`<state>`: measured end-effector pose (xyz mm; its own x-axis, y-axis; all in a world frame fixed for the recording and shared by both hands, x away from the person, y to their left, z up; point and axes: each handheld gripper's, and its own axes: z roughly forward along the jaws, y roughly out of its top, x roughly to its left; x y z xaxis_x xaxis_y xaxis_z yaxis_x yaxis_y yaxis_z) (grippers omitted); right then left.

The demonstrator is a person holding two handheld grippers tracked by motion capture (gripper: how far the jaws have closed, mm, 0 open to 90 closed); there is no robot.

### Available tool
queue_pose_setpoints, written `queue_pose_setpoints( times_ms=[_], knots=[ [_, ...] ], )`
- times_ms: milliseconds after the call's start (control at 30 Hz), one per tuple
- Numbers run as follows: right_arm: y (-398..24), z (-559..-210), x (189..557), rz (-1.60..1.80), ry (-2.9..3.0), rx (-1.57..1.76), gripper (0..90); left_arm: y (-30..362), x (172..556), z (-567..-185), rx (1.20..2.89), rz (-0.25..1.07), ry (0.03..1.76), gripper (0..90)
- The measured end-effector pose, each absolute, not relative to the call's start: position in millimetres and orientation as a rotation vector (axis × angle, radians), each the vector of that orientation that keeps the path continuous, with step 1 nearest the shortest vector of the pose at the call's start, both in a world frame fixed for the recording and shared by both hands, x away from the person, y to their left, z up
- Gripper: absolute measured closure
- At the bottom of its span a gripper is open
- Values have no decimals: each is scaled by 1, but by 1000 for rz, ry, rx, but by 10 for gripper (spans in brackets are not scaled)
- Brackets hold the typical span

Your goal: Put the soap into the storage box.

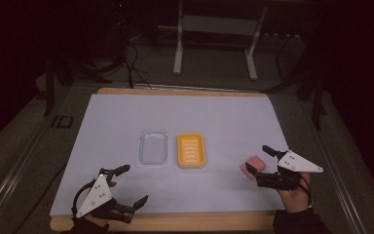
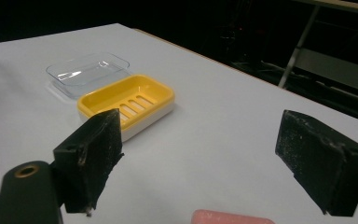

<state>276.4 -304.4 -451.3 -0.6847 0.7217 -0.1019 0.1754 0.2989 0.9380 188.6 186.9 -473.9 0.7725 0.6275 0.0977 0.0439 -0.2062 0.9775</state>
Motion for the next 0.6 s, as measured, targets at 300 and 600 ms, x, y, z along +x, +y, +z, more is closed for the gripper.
queue_pose_setpoints(
  times_ms=[300, 600],
  knots=[
    [-305, -450, 276, 1410, 2048, 869, 147, 187, 188, -474, 1724, 594, 529, 6],
    [-309, -444, 284, 1338, 2182, 889, 139, 186, 188, -474, 1749, 614, 531, 7]
  ],
)
